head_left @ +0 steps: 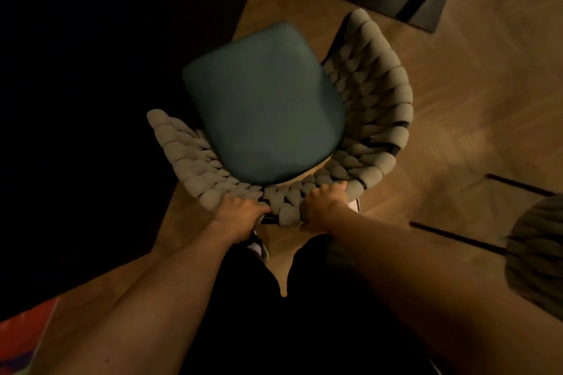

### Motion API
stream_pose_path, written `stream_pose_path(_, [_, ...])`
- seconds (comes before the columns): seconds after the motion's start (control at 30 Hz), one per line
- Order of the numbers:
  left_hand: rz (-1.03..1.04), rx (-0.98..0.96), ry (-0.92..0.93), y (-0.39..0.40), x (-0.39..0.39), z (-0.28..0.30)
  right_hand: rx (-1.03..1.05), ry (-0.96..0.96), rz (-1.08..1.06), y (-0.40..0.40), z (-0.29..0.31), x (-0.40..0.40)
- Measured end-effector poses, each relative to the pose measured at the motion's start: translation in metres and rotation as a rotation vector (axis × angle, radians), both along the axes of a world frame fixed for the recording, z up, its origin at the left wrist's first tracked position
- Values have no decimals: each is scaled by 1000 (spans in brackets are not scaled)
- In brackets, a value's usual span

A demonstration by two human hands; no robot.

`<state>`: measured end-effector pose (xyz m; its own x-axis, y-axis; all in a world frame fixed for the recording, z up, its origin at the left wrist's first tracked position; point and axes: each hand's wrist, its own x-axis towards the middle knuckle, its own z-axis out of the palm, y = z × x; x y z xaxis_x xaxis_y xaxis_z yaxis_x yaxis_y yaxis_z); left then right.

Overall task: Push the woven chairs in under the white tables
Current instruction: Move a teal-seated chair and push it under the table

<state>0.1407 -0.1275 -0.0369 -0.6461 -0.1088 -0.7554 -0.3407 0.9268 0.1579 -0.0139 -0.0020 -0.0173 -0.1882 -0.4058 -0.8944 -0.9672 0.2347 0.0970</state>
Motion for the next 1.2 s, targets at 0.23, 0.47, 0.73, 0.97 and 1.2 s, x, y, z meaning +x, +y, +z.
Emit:
stream_pose_path(0.23, [-129, -214, -119, -82, 47, 3, -140, -175, -317, -44, -5, 72])
stream_pose_path(0.47, [-62, 21, -58, -20, 18, -6, -80, -2, -132, 13, -12, 11])
stream_pose_path(0.73, [-107, -73, -50, -47, 38, -3, -118, -9, -196, -10, -4, 48])
stream_pose_path(0.97, [-184, -163, -53, -94, 61, 0, -123, -82, -350, -48, -1, 92])
stream_pose_path(1.2, [-26, -344, 50, -133, 90, -5, -245, -92, -507, -81, -8, 126])
